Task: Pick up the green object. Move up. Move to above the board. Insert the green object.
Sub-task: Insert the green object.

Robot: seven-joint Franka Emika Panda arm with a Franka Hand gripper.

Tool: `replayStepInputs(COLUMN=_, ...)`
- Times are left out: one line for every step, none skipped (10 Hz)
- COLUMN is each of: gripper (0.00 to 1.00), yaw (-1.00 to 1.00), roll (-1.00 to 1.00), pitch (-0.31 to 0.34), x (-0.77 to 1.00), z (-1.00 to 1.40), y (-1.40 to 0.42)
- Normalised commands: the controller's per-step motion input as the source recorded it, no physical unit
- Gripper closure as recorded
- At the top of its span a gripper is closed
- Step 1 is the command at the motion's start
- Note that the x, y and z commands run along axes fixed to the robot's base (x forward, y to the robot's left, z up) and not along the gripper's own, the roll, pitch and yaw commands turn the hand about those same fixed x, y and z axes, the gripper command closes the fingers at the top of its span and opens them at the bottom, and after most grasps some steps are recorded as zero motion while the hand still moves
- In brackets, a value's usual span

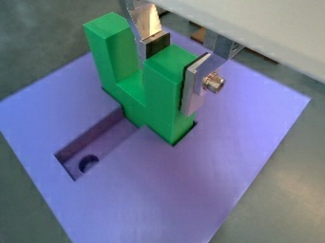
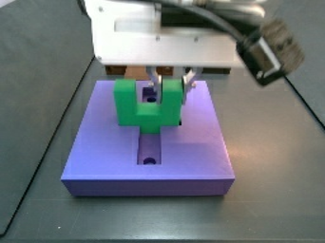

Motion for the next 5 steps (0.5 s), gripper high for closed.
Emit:
replayStepInputs(gripper=1.0, yaw=0.0, roll=0.07, pitch=-0.037, x=-0.09, z=-0.56, y=0.0)
replayStepInputs(gripper=1.0, yaw=0.0, roll=0.1, pitch=-0.033, x=-0.07, z=-0.5, y=-0.04)
replayStepInputs(gripper=1.0, yaw=0.0, roll=0.14, pitch=0.0, x=-0.03, z=-0.24, y=-0.02)
replayStepInputs(gripper=1.0, yaw=0.0, roll=0.01, pitch=-0.024, x=-0.03, z=0.0, y=0.0)
replayStepInputs(gripper=1.0, yaw=0.0, roll=0.0, pitch=0.0, x=0.0, z=0.0, y=0.0)
